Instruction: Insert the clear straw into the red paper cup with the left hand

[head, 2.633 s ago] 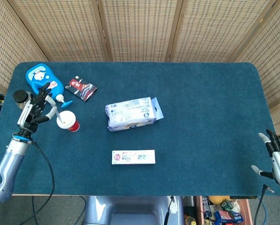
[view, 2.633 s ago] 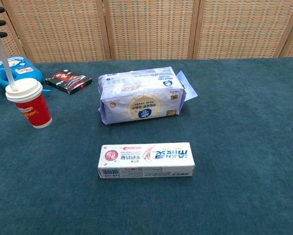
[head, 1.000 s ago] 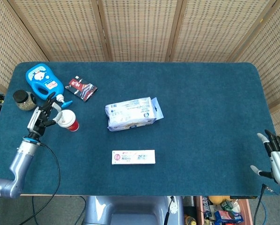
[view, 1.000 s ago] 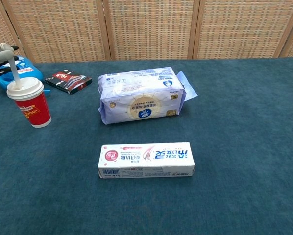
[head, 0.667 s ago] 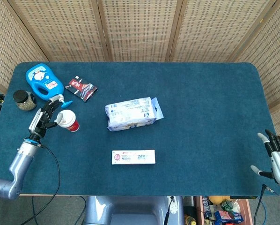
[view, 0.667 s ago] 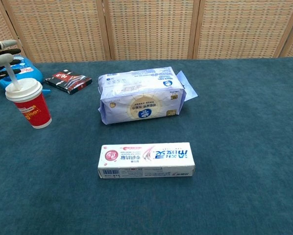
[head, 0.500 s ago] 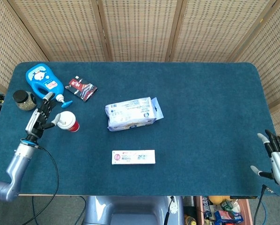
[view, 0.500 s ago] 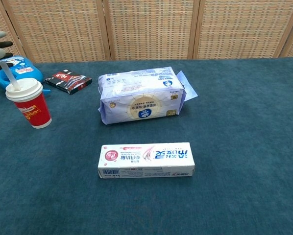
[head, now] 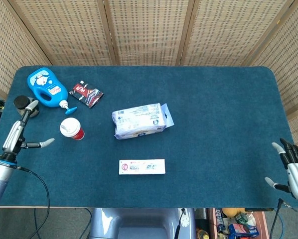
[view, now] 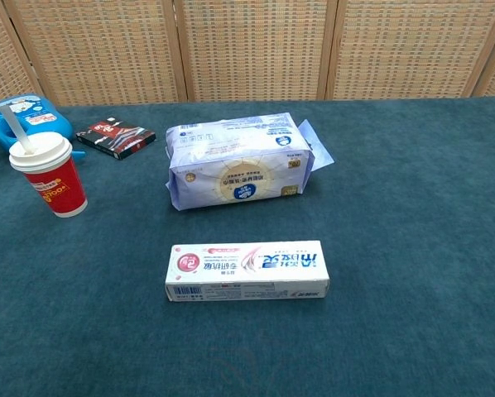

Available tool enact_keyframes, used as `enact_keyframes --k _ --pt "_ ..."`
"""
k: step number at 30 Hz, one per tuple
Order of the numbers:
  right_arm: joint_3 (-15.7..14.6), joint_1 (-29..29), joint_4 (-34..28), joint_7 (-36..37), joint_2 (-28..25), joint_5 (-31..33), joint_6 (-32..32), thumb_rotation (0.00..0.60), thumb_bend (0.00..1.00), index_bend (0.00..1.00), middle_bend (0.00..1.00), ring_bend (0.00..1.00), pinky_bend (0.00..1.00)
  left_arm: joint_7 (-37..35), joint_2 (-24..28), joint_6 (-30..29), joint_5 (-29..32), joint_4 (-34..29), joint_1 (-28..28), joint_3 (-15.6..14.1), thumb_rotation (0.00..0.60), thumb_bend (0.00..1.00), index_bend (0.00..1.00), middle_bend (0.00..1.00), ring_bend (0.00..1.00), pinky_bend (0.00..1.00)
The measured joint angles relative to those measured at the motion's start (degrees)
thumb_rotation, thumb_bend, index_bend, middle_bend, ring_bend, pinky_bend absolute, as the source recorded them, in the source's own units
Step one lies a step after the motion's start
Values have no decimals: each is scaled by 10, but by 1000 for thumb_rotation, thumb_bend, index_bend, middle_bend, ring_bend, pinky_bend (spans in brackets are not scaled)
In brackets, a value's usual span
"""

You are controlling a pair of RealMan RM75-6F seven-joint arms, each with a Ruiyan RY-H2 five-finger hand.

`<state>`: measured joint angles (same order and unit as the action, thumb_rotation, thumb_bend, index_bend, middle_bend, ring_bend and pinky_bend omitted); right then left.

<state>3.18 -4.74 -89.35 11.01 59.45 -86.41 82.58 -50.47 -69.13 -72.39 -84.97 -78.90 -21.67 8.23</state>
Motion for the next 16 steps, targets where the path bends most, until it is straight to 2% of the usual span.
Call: enact_keyframes --k 6,10,13,16 --pt "2 3 1 -8 2 -2 13 600 0 0 0 0 0 299 35 -63 7 -96 54 -25 600 128 0 0 0 0" --pt "3 8 0 -11 2 -8 28 600 0 0 0 0 0 490 41 -119 2 -159 101 -53 600 128 0 0 0 0" --pt "4 12 -1 -16 2 -14 43 600 0 0 0 0 0 575 42 -161 -12 -202 140 -80 600 128 0 0 0 0" --pt "4 16 -4 -25 3 -22 58 600 0 0 0 0 0 603 46 -190 -28 -227 167 -97 600 128 0 0 0 0"
